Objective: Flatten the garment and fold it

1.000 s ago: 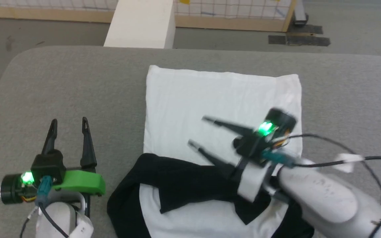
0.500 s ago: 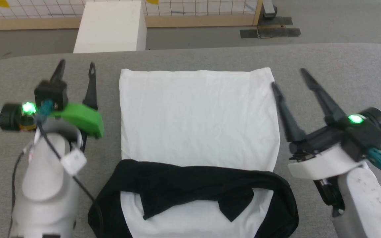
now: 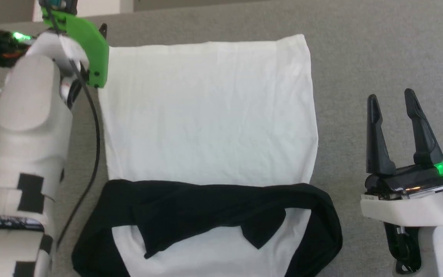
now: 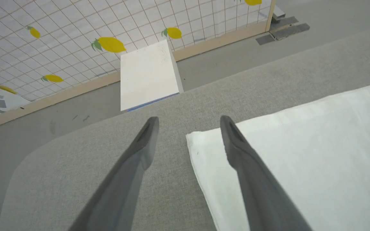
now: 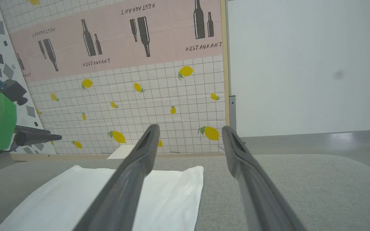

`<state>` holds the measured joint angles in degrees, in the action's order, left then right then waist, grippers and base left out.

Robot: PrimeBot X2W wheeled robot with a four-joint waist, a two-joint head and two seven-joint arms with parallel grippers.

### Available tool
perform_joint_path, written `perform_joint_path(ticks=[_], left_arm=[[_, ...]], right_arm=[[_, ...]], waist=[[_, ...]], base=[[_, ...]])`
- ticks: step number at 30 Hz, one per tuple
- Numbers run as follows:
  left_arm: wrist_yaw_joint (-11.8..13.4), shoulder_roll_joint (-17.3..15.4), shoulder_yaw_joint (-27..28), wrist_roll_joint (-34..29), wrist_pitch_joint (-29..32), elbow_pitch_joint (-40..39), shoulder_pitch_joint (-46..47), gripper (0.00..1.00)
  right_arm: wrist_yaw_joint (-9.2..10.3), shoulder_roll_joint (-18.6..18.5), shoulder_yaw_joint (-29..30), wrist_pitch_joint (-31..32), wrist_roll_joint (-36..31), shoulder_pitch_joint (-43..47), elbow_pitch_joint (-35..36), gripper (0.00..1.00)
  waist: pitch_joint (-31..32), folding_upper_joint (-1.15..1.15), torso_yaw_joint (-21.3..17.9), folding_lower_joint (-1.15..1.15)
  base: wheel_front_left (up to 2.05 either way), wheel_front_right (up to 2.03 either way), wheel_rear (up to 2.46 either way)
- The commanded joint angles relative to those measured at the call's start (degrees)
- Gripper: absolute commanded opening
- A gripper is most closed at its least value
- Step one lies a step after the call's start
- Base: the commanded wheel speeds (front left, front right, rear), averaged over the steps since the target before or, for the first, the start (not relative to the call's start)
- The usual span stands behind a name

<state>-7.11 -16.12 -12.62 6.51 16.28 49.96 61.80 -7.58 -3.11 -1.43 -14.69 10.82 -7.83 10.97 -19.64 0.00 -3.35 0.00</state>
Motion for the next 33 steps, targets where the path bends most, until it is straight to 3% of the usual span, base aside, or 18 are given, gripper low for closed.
perform_joint_path(ticks=[1, 10, 18, 19, 20, 21, 28, 33], left_arm=[[-0.3, -1.1, -1.8, 2.1, 2.8, 1.2, 2.3, 1.00], [-0.4, -8.6, -11.6, 14.7, 21.0, 4.1, 9.5, 1.00], [-0.4, -12.2, -18.7, 20.5, 29.2, 3.3, 7.3, 1.00], [-0.4, -12.6, -19.3, 21.2, 30.0, 3.2, 6.8, 0.49], [-0.4, -13.0, -20.0, 22.1, 30.5, 2.9, 6.4, 0.17], [-0.4, -13.1, -20.5, 22.9, 30.7, 2.4, 6.0, 0.00], [-0.4, -14.5, -21.9, 26.4, 25.6, -0.8, 5.0, 0.00], [-0.4, -14.0, -23.5, 27.4, 19.3, -4.0, 4.2, 0.00]], right_arm=[[0.09, 0.1, -0.3, -0.3, 0.0, 0.1, 0.5, 1.00], [0.09, 0.2, -3.4, -0.3, -1.9, -3.3, 0.9, 1.00], [0.09, 0.2, -4.4, -0.3, -1.8, -3.9, -0.1, 1.00], [0.09, 0.2, -4.5, -0.3, -1.9, -3.9, -0.3, 1.00], [0.09, 0.2, -4.5, -0.3, -2.0, -3.8, -0.4, 1.00], [0.09, 0.2, -4.4, -0.3, -2.1, -3.7, -0.5, 1.00], [0.09, -0.4, -0.9, -0.3, -3.3, -5.8, -0.5, 1.00], [0.09, -4.8, 2.5, -0.3, -3.0, -10.6, -2.1, 1.00]], waist=[[-4.3, 0.00, -3.3, 0.00], [-9.9, 0.00, -6.9, 0.00], [-11.6, 0.00, -7.8, 0.00], [-11.6, 0.00, -7.8, 0.00], [-11.4, 0.00, -7.5, 0.00], [-11.2, 0.00, -7.4, 0.00], [-7.3, 0.00, -4.2, 0.00], [-4.6, 0.00, -0.9, 0.00]], base=[[0.00, 0.00, 0.00], [0.00, 0.00, 0.00], [0.00, 0.00, 0.00], [0.00, 0.00, 0.00], [0.00, 0.00, 0.00], [0.00, 0.00, 0.00], [0.00, 0.00, 0.00], [0.00, 0.00, 0.00]])
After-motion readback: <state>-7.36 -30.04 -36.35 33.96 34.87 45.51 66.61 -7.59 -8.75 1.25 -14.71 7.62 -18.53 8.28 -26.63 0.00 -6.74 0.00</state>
